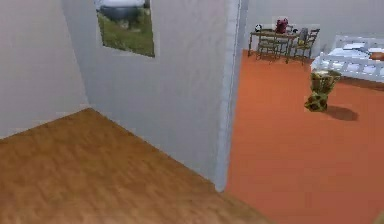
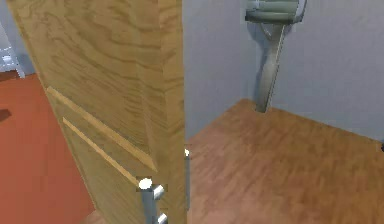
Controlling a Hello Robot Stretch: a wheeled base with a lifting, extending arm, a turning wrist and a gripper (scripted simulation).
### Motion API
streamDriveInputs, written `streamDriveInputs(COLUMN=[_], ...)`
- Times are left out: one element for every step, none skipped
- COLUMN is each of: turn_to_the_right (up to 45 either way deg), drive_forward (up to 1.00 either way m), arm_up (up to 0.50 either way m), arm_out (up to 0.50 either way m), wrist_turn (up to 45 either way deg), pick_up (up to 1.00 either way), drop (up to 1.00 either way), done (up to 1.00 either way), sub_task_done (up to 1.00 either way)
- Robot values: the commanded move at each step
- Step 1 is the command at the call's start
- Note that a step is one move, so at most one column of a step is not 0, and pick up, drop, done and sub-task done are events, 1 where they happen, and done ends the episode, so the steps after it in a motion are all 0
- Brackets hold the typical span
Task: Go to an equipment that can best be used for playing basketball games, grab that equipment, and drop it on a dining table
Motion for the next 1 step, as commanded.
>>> streamDriveInputs(turn_to_the_right=[-6.0], drive_forward=[0.00], arm_up=[0.00], arm_out=[0.00], wrist_turn=[0.0], pick_up=[0.00], drop=[0.00], done=[0.00], sub_task_done=[0.00])
